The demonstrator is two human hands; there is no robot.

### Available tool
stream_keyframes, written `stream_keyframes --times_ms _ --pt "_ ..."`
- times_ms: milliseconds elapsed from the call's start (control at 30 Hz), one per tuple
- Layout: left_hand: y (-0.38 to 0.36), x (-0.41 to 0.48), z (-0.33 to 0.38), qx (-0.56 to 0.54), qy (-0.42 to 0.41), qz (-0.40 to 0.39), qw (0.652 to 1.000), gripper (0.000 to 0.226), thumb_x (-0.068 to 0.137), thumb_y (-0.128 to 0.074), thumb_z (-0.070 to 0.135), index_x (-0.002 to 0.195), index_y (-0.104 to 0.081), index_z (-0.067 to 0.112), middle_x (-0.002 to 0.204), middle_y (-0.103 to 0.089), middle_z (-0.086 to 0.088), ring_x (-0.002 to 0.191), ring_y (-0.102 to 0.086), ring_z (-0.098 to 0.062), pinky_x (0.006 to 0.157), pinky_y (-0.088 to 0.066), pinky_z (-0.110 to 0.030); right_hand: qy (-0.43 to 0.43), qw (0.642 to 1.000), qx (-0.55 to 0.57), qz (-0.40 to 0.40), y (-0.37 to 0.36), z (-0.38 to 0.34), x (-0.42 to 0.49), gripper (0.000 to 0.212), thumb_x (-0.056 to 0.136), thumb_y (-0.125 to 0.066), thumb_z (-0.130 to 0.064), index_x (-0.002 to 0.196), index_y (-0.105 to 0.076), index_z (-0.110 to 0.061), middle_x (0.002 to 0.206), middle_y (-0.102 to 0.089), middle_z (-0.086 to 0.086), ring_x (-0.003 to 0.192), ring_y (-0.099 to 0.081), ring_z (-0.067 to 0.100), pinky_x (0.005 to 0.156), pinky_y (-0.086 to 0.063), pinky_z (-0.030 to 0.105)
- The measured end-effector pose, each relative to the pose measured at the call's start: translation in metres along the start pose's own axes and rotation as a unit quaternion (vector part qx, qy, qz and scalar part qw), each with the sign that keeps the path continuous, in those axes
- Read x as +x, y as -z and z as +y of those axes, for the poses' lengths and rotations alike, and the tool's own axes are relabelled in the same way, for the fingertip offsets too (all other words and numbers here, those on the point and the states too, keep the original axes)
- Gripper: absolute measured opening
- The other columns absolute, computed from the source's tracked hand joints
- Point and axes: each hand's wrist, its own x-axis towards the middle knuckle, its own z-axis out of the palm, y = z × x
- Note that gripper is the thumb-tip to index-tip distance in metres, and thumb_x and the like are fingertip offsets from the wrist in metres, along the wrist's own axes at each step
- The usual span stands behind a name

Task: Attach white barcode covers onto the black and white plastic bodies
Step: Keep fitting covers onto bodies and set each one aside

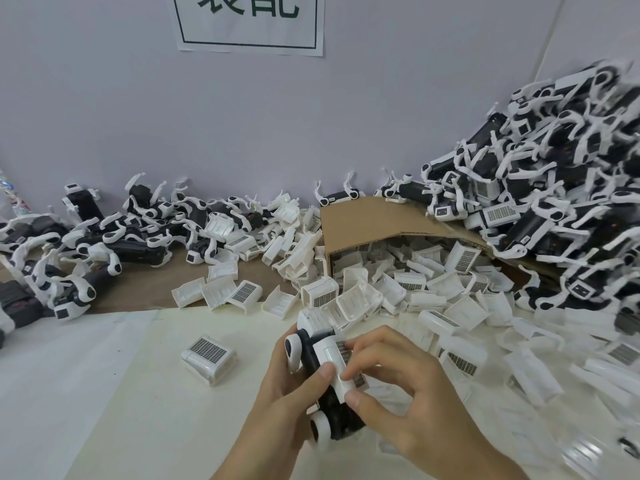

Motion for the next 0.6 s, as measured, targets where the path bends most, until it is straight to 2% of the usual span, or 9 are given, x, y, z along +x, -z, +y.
stream_keyframes --times_ms 133,200,300,467,533,600 --pt "-0.0004 0.0012 -0.0019 -0.004 -0.001 0.009 1.0 0.047 0.078 -0.069 0.018 0.123 -0.064 0.03 0.122 -0.07 -0.011 0.104 -0.07 -0.03 0.077 -0.058 -0.037 0.029 0.999 -0.037 0.023 -0.0022 0.0009 -0.0006 0.01 0.081 -0.074 -0.019 0.089 -0.072 -0.025 0.101 -0.062 -0.008 0.11 -0.065 0.018 0.088 -0.056 0.033" --pt "-0.0007 0.0026 -0.0034 -0.013 -0.002 0.022 1.0 0.045 0.077 -0.067 0.018 0.119 -0.066 0.033 0.12 -0.071 -0.012 0.101 -0.071 -0.029 0.075 -0.058 -0.037 0.056 0.995 -0.065 0.049 -0.0054 0.0016 -0.001 0.01 0.081 -0.075 -0.018 0.088 -0.073 -0.025 0.1 -0.063 -0.01 0.108 -0.066 0.017 0.087 -0.054 0.029" --pt "-0.0021 0.0031 -0.0061 -0.02 0.001 0.036 0.999 0.054 0.075 -0.067 0.022 0.127 -0.058 0.036 0.123 -0.07 -0.008 0.107 -0.069 -0.027 0.081 -0.056 -0.044 0.084 0.99 -0.09 0.069 -0.0067 0.0019 -0.001 0.013 0.08 -0.077 -0.013 0.087 -0.073 -0.023 0.101 -0.065 -0.012 0.11 -0.066 0.013 0.089 -0.05 0.021" --pt "-0.0037 0.0013 -0.008 -0.007 -0.011 0.036 0.999 0.05 0.076 -0.069 0.025 0.123 -0.058 0.04 0.122 -0.071 -0.003 0.112 -0.069 -0.024 0.079 -0.057 -0.035 0.092 0.989 -0.096 0.061 -0.0062 -0.0001 0.0003 0.017 0.079 -0.078 -0.006 0.087 -0.074 -0.02 0.101 -0.066 -0.01 0.11 -0.067 0.014 0.09 -0.05 0.02" --pt "-0.0034 0.0016 -0.0069 0.002 -0.014 0.031 0.999 0.058 0.077 -0.07 0.024 0.132 -0.052 0.033 0.124 -0.07 -0.003 0.114 -0.068 -0.024 0.082 -0.057 -0.032 0.084 0.992 -0.075 0.054 -0.0074 -0.0005 0.0004 0.016 0.081 -0.075 -0.003 0.088 -0.075 -0.018 0.102 -0.068 -0.009 0.109 -0.067 0.016 0.089 -0.053 0.025" --pt "-0.0029 0.0028 -0.0055 0.01 -0.016 0.037 0.999 0.061 0.075 -0.073 0.022 0.132 -0.053 0.024 0.119 -0.072 -0.007 0.111 -0.07 -0.024 0.079 -0.058 -0.028 0.071 0.996 -0.042 0.044 -0.0079 -0.0007 -0.0007 0.018 0.084 -0.07 0.0 0.09 -0.075 -0.017 0.103 -0.071 -0.009 0.109 -0.068 0.017 0.088 -0.056 0.029"
